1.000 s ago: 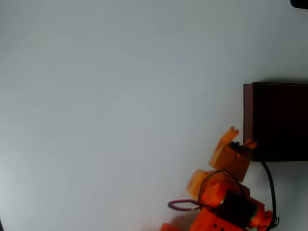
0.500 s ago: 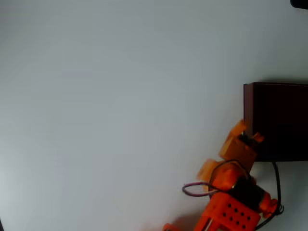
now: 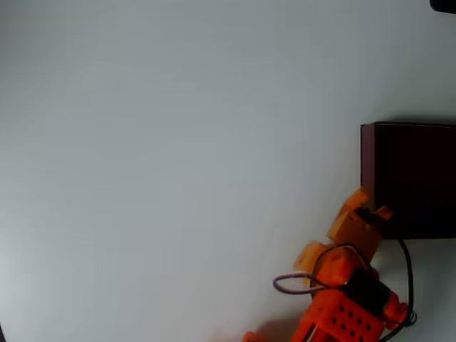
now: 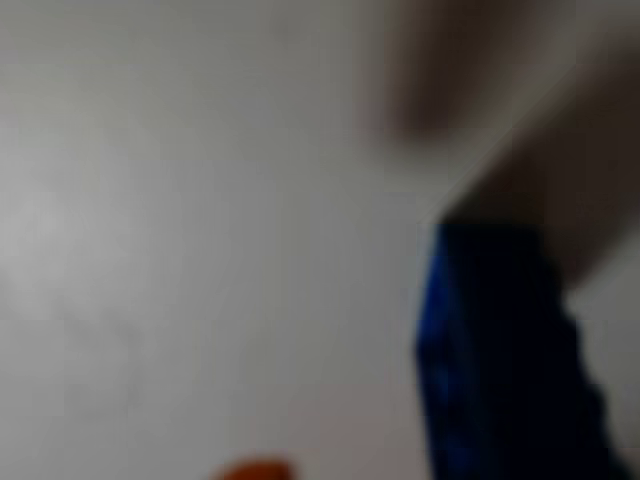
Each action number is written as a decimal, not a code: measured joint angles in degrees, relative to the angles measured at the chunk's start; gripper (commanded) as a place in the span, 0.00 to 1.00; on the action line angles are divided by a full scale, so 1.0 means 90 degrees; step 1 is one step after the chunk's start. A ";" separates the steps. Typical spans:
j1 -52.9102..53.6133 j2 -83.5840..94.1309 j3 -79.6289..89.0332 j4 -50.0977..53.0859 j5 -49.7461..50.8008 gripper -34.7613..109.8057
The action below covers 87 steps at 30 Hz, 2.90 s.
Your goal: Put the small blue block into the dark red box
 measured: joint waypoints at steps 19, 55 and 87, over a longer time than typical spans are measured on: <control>-0.0010 -0.0693 0.0215 -0.0576 -0.0117 0.43; 0.1094 -0.1152 -0.3672 -0.0156 -0.5723 0.24; -0.2520 0.4580 -0.0596 0.0654 -0.8262 0.24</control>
